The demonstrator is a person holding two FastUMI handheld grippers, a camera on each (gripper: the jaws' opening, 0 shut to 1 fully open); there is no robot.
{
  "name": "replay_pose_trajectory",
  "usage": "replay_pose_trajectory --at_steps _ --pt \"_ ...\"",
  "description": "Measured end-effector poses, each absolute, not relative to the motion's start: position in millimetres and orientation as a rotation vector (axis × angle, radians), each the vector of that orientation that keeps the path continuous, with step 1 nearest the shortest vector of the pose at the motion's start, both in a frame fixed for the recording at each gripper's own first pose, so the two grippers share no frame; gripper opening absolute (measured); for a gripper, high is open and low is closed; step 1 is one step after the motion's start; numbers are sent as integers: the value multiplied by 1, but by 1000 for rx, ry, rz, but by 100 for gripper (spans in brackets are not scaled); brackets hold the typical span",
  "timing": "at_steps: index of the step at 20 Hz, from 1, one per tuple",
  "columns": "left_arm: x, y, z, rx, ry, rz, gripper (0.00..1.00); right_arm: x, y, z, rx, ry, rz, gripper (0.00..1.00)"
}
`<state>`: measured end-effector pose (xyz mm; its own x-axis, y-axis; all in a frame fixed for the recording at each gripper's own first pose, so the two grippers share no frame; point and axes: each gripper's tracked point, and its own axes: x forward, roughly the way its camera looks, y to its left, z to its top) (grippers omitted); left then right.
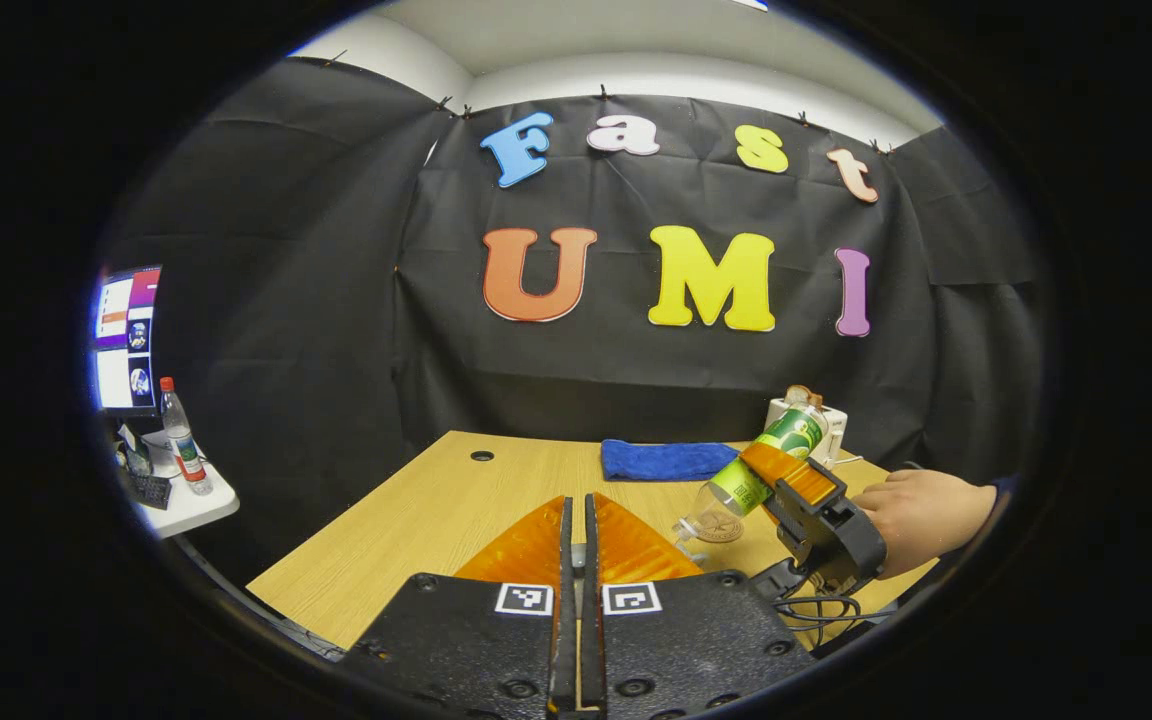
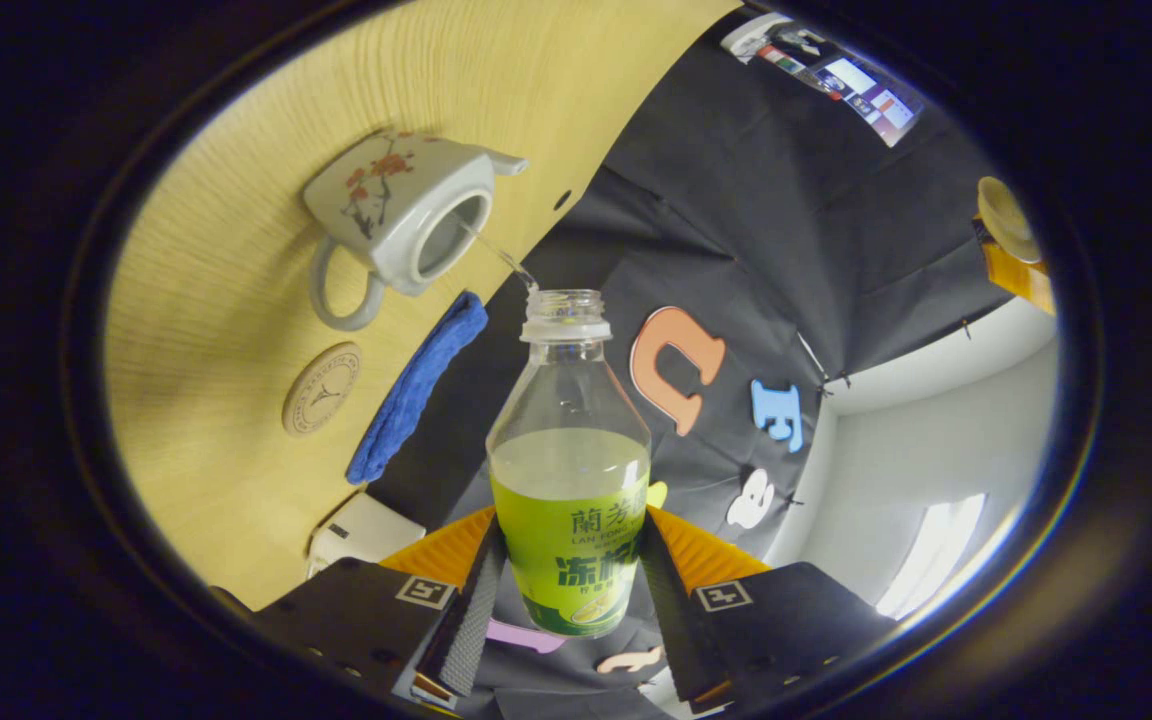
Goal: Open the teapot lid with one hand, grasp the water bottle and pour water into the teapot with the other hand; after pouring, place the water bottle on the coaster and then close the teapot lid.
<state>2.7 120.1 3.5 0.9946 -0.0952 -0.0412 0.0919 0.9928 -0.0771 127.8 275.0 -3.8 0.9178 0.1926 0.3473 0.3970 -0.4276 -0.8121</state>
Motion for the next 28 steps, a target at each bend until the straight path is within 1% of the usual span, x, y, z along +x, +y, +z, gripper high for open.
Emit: replay_pose_trajectory --at_steps 1,2,3,5,6,11,14,15,21,22,23,25,26,27,28 --pt "3 120 3 -74 46 -92 4 128 275 -1 -2031 -433 -249 72" --pt "3 121 3 -75 48 -91 4 128 275 3 -2036 -443 -256 74" --pt "3 121 3 -76 49 -90 4 128 275 6 -2037 -451 -261 72" --pt "4 120 1 -77 54 -96 4 130 275 12 -2036 -457 -266 73" --pt "3 121 1 -77 53 -97 3 129 275 16 -2041 -468 -275 72" --pt "4 121 1 -81 55 -94 4 127 279 24 -2043 -506 -289 72" --pt "5 122 -1 -80 60 -89 4 129 282 21 -2050 -521 -287 72" --pt "5 123 -1 -79 61 -87 4 129 284 18 -2061 -527 -287 73" --pt "5 123 -3 -73 63 -89 4 143 289 -4 -2098 -530 -281 72" --pt "6 123 -3 -70 64 -88 4 146 289 -7 -2091 -525 -270 74" --pt "6 124 -4 -71 66 -86 4 149 286 -10 -2076 -519 -264 72" --pt "7 125 -6 -71 70 -82 4 152 279 -14 -2017 -484 -244 72" --pt "8 125 -6 -72 72 -83 4 154 273 -16 -1970 -462 -237 72" --pt "9 124 -5 -71 69 -87 4 156 270 -16 -1911 -440 -226 74" --pt "8 124 -3 -67 64 -91 4 158 265 -17 -1844 -415 -213 72"
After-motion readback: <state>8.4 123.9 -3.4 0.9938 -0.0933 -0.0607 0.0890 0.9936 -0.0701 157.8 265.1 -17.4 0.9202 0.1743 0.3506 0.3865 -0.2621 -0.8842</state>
